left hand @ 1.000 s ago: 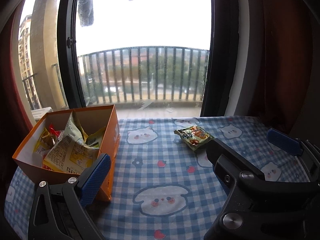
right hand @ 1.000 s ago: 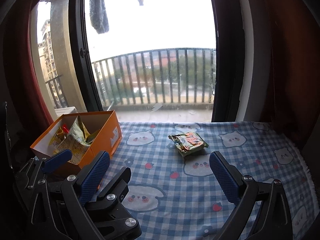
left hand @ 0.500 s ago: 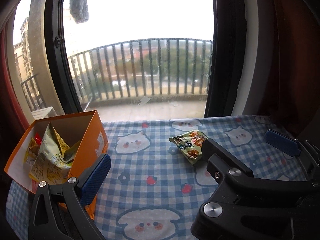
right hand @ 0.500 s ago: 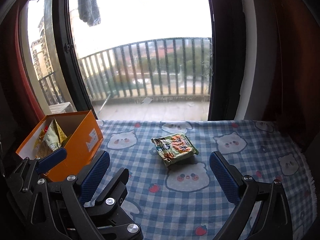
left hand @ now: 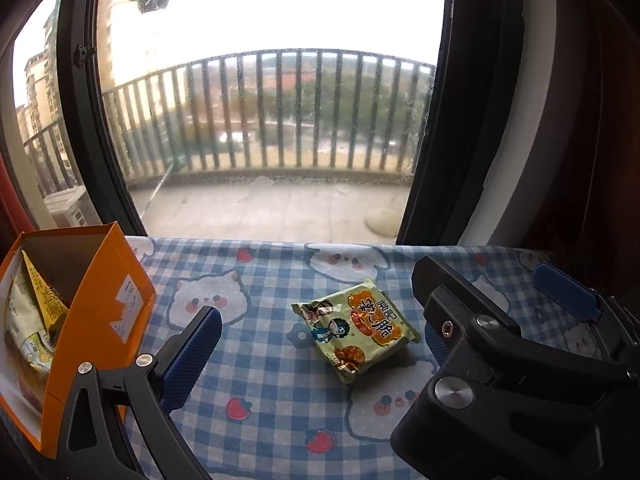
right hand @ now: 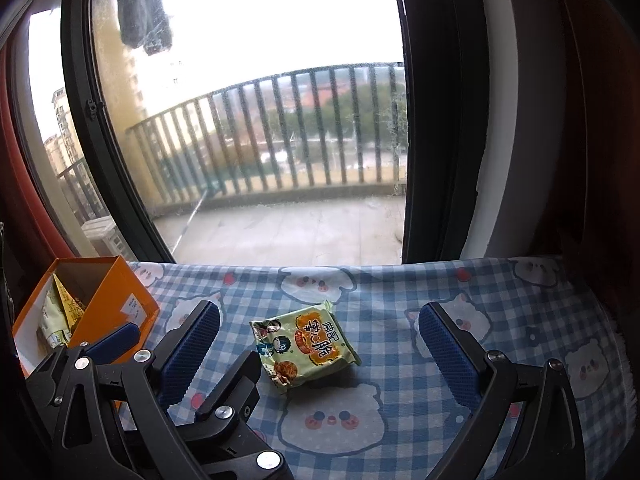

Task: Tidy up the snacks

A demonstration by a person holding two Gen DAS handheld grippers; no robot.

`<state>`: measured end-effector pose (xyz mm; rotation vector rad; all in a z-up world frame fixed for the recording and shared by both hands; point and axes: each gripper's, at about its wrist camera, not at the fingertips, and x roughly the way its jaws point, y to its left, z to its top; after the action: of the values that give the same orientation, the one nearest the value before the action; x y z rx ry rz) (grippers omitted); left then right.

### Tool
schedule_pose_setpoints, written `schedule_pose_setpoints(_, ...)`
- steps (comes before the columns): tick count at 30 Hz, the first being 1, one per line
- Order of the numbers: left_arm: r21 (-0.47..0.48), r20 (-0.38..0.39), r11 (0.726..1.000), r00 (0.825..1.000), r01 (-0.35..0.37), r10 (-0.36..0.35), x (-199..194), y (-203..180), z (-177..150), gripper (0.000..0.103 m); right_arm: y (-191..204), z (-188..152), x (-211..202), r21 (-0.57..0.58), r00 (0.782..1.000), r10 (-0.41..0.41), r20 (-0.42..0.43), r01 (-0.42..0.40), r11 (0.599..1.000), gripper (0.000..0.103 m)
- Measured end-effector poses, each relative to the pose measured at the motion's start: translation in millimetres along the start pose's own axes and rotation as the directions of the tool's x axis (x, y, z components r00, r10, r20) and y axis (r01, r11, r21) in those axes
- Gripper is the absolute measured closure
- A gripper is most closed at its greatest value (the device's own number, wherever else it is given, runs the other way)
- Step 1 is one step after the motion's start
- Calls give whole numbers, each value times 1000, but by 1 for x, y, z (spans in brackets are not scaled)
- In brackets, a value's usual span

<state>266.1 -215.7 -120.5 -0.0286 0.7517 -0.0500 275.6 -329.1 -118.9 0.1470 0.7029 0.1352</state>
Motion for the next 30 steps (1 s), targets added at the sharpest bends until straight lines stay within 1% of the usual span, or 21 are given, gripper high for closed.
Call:
schedule_pose_setpoints(3,-3,-21,1000,1000,4,-4,18,-7,5,1,-14,5,15,12,1000,-8,-11,9,1000,2)
schedule_pose_setpoints(5,4,-41,1000,999,-15,15,33,-14,7,1,-25,4,27,36,1000,-10,-16,11,999,2)
schedule_pose_setpoints(7,19,-63,999,998,-30,31,49,-20,5,1,-36,2,42,50,999,-20,-46,22,999,2)
schedule_pose_setpoints(12,-4,-113,997,991,-74,73,81,-24,-4,1,-54,-11,74,76,995,-45,-87,51,996,2)
schedule_pose_setpoints(15,-7,-145,996,986,-90,88,94,-26,-9,1,-62,-17,89,90,993,-25,-117,36,995,2)
schedule_pose_setpoints(21,-23,-191,996,978,-87,81,111,-31,-18,1,-72,-26,99,105,988,-52,-145,67,992,3)
schedule_pose_setpoints(24,-33,-219,997,973,-76,67,121,-35,-19,0,-75,-29,104,106,986,-72,-153,89,990,10)
schedule_pose_setpoints(26,-36,-217,996,974,-76,66,126,-36,-21,0,-77,-30,106,105,984,-96,-147,112,988,12)
schedule_pose_setpoints(30,-51,-223,996,973,-67,54,128,-35,-24,1,-81,-32,108,124,983,-88,-159,109,986,12)
